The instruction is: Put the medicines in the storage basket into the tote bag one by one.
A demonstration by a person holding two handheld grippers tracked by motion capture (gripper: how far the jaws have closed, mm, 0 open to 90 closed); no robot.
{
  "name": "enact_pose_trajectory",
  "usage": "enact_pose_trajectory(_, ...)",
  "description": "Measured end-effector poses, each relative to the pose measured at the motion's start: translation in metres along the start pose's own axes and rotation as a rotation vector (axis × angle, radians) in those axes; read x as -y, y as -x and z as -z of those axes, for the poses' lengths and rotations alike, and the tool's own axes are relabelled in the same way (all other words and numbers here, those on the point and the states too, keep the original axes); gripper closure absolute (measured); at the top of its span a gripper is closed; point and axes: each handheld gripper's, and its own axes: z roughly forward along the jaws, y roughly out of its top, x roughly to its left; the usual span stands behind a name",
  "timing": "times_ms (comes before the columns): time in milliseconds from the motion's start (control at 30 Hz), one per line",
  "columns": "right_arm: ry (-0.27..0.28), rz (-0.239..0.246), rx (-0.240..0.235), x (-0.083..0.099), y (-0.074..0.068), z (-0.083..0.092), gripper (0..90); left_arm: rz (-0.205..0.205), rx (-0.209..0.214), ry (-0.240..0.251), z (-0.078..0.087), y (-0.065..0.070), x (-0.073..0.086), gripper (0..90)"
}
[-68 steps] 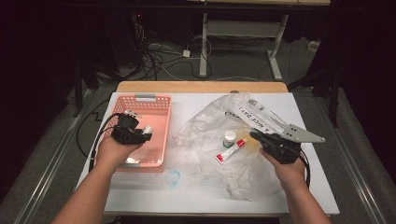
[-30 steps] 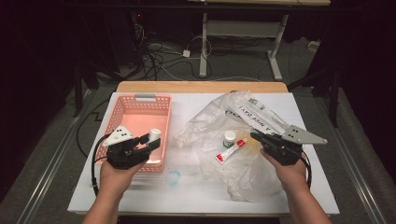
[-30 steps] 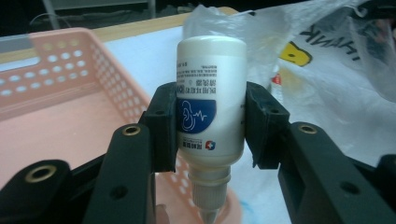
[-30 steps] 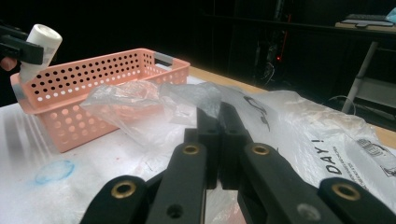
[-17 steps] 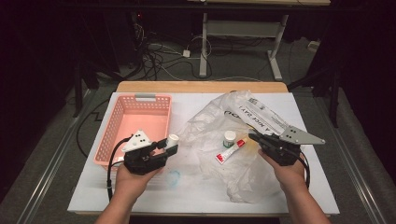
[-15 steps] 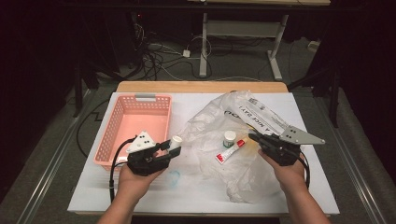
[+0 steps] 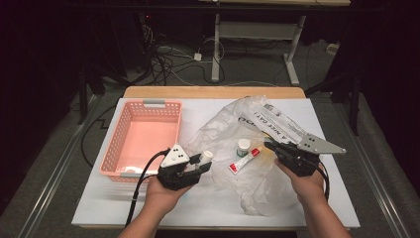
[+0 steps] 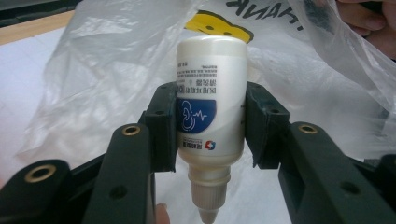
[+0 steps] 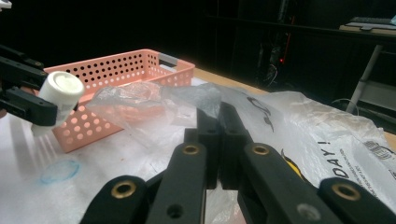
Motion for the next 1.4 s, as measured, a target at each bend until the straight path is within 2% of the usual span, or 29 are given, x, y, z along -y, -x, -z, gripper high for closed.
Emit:
enact_pose_trajectory(100,0.000,0.001,0.001,0.000,0.000,0.000,90.0,-0.023,0.007,-0.018,-0.011,0.005,-0.003,57.6)
enact_pose_trajectory(233,-0.002,0.004,-0.001,0.000,0.000,-0.001,90.0,-0.022,0.031,-0.029,-0.026,0.011,-0.006,57.6)
enact_pose_trajectory(567,0.000,0.003,-0.002,0.000,0.000,-0.001,90.0,-0.048,0.039,-0.038,-0.059,0.022,-0.016,57.5)
enact_pose_trajectory(833,0.002,-0.003,0.000,0.000,0.000,-0.001,90.0,-0.067,0.052,-0.063,-0.088,0.029,-0.020,57.6)
enact_pose_trajectory(1233,0.011,-0.011,0.008,-0.001,0.004,0.001,90.0,-0.068,0.035,-0.088,-0.136,0.034,-0.021,57.3)
enact_pose_trajectory(1400,0.013,-0.015,0.014,0.000,0.006,0.002,90.0,-0.086,0.026,-0.098,-0.156,0.039,-0.026,57.1)
